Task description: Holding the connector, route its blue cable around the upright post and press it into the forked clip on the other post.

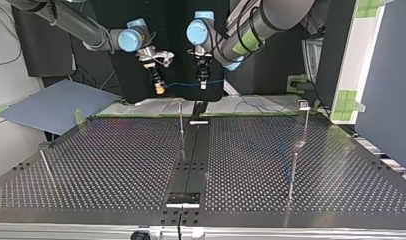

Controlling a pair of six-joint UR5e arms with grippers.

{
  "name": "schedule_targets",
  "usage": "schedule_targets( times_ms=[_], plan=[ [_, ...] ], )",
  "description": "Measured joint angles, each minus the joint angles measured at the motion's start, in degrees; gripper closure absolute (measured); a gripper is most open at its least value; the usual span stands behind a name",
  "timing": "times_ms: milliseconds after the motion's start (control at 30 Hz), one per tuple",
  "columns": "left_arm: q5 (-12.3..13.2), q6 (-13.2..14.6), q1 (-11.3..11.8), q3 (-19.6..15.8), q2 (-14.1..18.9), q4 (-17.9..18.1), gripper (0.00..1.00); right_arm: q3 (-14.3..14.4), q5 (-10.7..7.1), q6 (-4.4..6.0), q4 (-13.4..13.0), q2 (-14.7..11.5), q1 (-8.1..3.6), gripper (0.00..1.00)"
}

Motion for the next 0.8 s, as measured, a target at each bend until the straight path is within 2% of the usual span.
schedule_targets(
  times_ms=[233,367,500,800],
  plan=[
    [0.6,-0.3,-0.3,2.0,-0.4,-1.1,1.00,-0.5,0.02,0.40,-0.1,0.0,-1.68,1.00],
    [0.2,-0.8,-0.9,4.0,-2.1,-2.5,1.00,-0.6,-0.05,0.60,-0.2,0.0,-2.38,1.00],
    [-0.2,-1.9,-1.3,5.9,-3.9,-2.4,1.00,-0.7,-0.39,0.75,-0.4,0.0,-3.07,1.00],
    [0.5,-2.5,-1.2,9.9,-6.4,-4.8,1.00,-1.9,-0.55,1.10,-0.6,0.1,-4.44,1.00]
  ],
)
